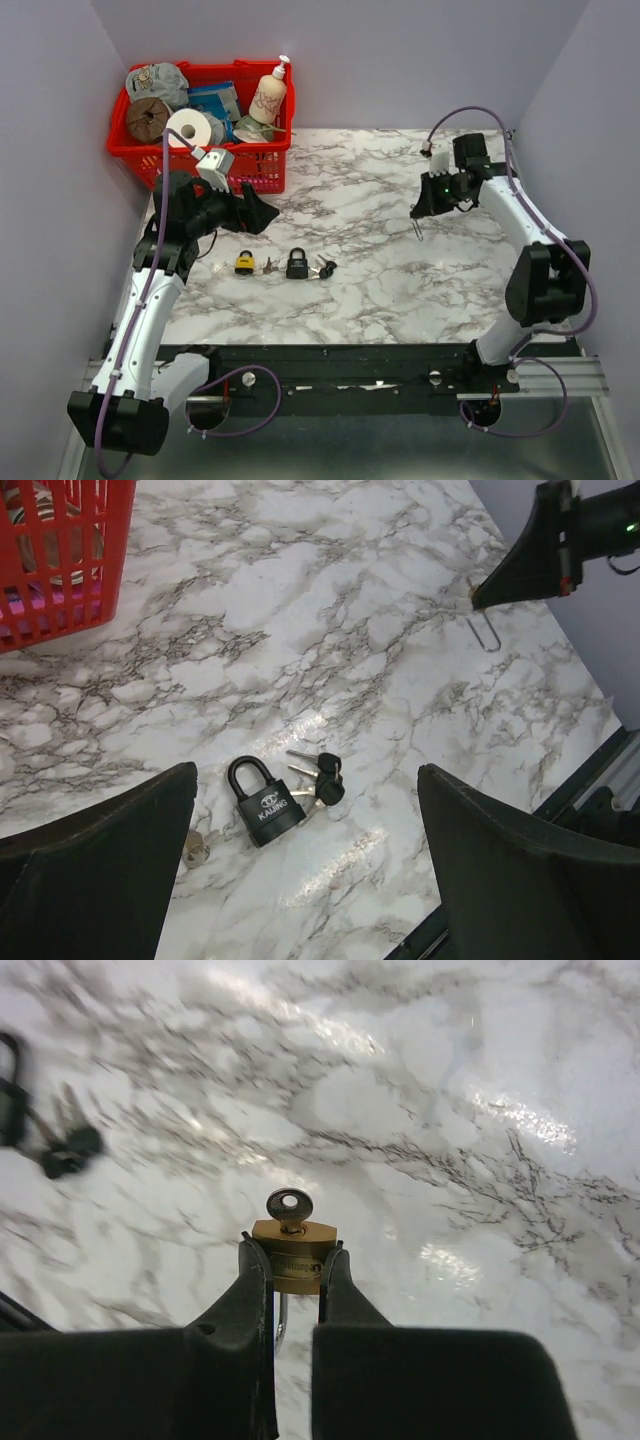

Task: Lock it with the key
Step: Pick up the lock from the center of the board, then lock the lock.

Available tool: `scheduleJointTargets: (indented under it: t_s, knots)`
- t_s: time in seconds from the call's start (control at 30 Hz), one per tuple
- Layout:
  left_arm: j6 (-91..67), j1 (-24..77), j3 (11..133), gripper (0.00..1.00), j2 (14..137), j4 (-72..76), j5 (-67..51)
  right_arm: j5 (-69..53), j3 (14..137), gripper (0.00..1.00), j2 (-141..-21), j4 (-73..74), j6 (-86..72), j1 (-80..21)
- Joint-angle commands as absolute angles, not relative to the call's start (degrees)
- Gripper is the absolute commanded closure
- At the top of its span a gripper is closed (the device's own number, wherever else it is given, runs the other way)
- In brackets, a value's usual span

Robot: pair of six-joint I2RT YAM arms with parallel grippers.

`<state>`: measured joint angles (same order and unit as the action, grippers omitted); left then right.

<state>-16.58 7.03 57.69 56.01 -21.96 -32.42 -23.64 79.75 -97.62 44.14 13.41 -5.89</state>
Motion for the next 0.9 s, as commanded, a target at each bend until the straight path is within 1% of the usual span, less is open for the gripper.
scheduleJointTargets:
  t_s: [0.0,0.07,0.17,0.23,0.33,0.43,0.63,0.67,0.87]
  knots:
    - [-9.6,14.39,62.37,0.02,59.75,-22.4,-27.35,-27.52,75.95,0.99,-89.66,36.84,-10.69,-5.62]
    - [-5.72,21.58,65.38,0.02,62.21,-26.17,-22.01,-25.59,74.89,0.99,-86.59,34.03,-19.31,-5.62]
    - [-6.32,26.44,69.69,0.03,67.05,-27.16,-19.88,-21.98,72.6,0.99,-83.95,31.22,-28.54,-5.62]
    - [-6.68,31.8,72.06,0.04,71.09,-26.63,-16.54,-19.87,70.85,0.99,-81.74,30.06,-33.46,-5.71]
    - [-6.5,40.05,76.36,0.05,77.77,-26.19,-8.9,-16.27,71.28,0.99,-81.04,32.77,-37.25,-6.24]
    - [-8.69,45.15,80.93,0.1,84.45,-26.1,-3.0,-12.75,71.37,0.99,-80.42,36.12,-39.71,-7.03]
    - [-14.84,50.62,87.8,0.17,94.21,-25.32,2.01,-8.88,68.82,0.99,-78.31,36.47,-42.88,-9.22]
    - [-15.2,51.93,88.24,0.2,95.0,-24.53,2.54,-8.62,68.64,0.99,-78.05,36.39,-43.33,-9.49]
    - [-18.71,54.05,88.51,0.26,99.31,-19.87,2.81,-8.61,67.85,0.99,-77.7,37.18,-46.31,-11.34]
